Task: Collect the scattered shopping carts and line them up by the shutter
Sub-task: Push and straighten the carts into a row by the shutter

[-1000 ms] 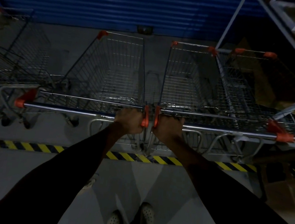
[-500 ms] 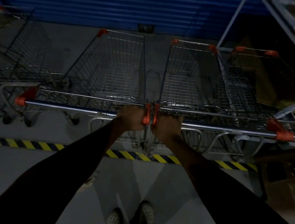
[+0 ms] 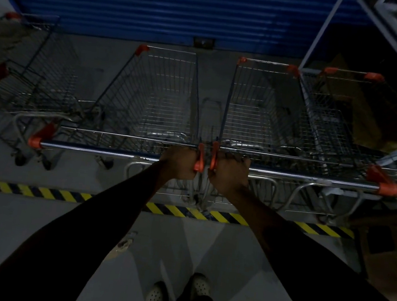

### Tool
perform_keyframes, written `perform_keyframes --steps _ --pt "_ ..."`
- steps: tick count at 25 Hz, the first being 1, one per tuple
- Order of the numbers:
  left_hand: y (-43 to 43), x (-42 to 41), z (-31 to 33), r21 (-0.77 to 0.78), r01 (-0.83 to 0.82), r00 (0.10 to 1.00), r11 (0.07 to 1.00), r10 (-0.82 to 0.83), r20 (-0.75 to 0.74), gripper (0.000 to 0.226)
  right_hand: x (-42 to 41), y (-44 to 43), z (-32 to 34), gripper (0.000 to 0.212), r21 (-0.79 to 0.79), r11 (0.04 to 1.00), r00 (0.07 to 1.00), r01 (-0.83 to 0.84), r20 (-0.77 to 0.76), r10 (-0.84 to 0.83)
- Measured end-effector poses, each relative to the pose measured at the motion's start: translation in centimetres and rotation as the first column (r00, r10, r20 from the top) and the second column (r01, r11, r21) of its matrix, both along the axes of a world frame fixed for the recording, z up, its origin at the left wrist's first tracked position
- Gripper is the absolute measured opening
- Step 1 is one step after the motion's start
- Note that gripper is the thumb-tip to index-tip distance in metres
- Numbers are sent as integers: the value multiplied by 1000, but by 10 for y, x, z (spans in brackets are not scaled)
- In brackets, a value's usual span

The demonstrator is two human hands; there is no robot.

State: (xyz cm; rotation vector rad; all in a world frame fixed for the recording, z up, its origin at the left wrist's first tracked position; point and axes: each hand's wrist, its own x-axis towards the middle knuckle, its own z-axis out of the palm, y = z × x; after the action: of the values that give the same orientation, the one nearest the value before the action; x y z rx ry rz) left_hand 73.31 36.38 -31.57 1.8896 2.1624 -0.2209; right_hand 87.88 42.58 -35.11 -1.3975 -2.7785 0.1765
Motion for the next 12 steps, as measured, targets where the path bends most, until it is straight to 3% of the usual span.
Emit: perform_keyframes --steps 12 --pt "4 -6 -8 130 60 998 990 -58 -16 29 4 2 0 65 -40 999 999 -35 -17 34"
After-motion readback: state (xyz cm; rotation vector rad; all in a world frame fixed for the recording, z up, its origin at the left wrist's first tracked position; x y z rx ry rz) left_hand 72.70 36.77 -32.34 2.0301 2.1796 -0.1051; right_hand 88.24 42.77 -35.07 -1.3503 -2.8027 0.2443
